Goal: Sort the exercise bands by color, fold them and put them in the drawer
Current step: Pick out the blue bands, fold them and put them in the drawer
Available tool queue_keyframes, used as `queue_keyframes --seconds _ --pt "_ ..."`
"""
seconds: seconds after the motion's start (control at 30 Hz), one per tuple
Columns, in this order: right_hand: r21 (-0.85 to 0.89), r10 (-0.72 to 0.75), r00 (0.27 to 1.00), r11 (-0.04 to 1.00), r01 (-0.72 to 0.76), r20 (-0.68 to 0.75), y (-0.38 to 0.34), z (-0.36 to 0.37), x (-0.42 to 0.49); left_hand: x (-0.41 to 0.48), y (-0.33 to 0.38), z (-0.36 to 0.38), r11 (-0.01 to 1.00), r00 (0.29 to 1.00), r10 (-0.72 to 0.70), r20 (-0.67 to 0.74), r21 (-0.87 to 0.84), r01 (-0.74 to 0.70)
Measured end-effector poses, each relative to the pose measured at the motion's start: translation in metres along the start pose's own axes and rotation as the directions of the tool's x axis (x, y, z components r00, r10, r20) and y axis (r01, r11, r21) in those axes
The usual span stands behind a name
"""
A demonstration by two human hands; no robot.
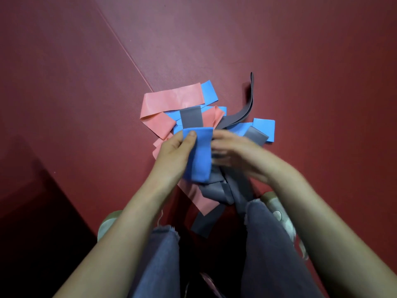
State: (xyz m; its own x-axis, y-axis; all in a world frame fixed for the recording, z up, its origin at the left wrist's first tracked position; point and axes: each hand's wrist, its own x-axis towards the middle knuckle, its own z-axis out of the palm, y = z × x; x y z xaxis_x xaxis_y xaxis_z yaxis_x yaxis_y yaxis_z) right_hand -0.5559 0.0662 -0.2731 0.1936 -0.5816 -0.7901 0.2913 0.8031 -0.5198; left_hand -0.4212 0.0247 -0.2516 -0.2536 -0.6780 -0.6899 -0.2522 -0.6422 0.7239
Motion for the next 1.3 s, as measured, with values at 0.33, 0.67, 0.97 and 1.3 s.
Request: queue_keyframes --seconds 0.33,0.67,0.97,1.3 --pt "-0.808 -0.512 0.687 0.557 -0.190 -0.515 0.024 -0.121 0.029 -0.001 0.003 0.014 0.997 1.000 -0.007 -0.025 -0.071 0.005" --pt "-0.879 -0.749 0.542 0.476 0.039 -0.381 0.011 -0.097 0.004 -0.004 0.001 0.013 0.998 0.997 0.015 -0.078 -0.056 -0.019" --pt "-0.897 -0.933 0.352 0.091 0.432 0.075 -0.015 0.002 -0.053 -0.005 0.006 0.013 0.981 0.992 0.032 -0.123 -0.185 -0.055" --pt "-0.258 -0.617 0.695 0.786 0.562 -0.368 -0.015 0.052 -0.044 -0.007 0.017 0.016 0.919 0.998 0.030 -0.053 -0.390 -0.049"
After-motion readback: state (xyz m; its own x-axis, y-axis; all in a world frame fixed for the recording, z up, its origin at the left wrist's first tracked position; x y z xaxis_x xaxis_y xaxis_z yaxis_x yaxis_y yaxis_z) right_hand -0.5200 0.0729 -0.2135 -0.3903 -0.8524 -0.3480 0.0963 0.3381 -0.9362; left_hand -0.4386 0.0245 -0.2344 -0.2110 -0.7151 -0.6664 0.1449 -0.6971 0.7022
